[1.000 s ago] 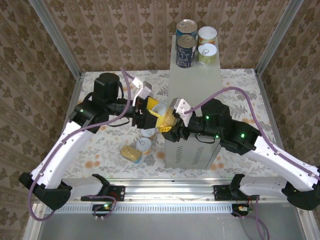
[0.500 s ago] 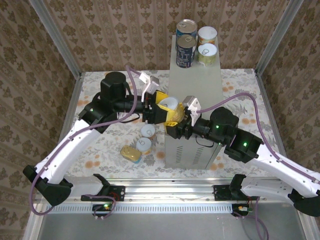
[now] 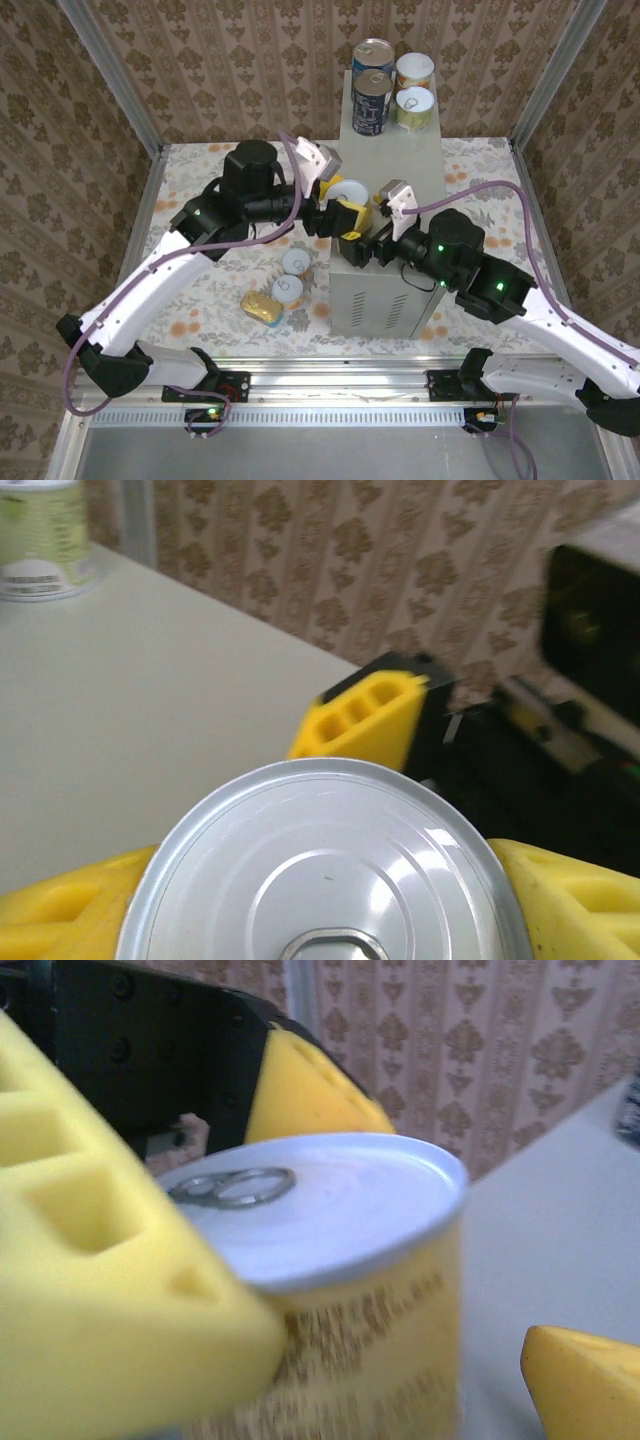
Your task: Place and organize the canned foods onto the counter
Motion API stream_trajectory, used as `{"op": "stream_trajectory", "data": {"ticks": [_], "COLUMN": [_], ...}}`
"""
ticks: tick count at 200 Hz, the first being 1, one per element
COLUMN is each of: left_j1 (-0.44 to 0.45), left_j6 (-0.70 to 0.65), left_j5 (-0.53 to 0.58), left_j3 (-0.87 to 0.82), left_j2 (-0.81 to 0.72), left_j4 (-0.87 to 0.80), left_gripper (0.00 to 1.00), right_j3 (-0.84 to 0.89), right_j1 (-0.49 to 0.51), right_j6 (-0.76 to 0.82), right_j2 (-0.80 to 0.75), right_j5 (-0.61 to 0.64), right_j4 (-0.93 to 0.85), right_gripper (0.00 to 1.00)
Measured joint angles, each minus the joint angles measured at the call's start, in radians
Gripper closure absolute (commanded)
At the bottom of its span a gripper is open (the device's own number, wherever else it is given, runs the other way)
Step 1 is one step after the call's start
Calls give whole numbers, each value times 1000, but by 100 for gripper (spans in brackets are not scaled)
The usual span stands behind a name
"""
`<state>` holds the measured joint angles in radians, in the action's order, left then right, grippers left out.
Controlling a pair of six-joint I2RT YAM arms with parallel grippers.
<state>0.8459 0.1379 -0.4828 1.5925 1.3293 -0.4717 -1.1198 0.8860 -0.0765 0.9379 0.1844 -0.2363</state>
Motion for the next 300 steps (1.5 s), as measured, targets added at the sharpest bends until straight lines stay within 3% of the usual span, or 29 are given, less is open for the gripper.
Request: {"op": "stream_trajectory", "data": {"ticks": [51, 158, 237, 300], "left_j1": [11, 31, 31, 31], "left_j6": [-57, -137, -158, -164], "left_j5": [140, 204, 218, 222], "left_j3": [82, 309, 387, 328], "left_j2": [60, 265, 327, 284], "left_j4": [-24, -126, -155, -138], "left_gripper": [76, 70, 44, 7], "right_j3": [-54, -103, -105, -105], "right_j1": [-69, -99, -104, -106], "right_j6": [27, 100, 107, 107], "right_j2": [-95, -153, -179, -177], "right_j5": [99, 293, 317, 317], "right_j4": [-120, -247, -270, -269], "right_gripper": [0, 0, 0, 0]}}
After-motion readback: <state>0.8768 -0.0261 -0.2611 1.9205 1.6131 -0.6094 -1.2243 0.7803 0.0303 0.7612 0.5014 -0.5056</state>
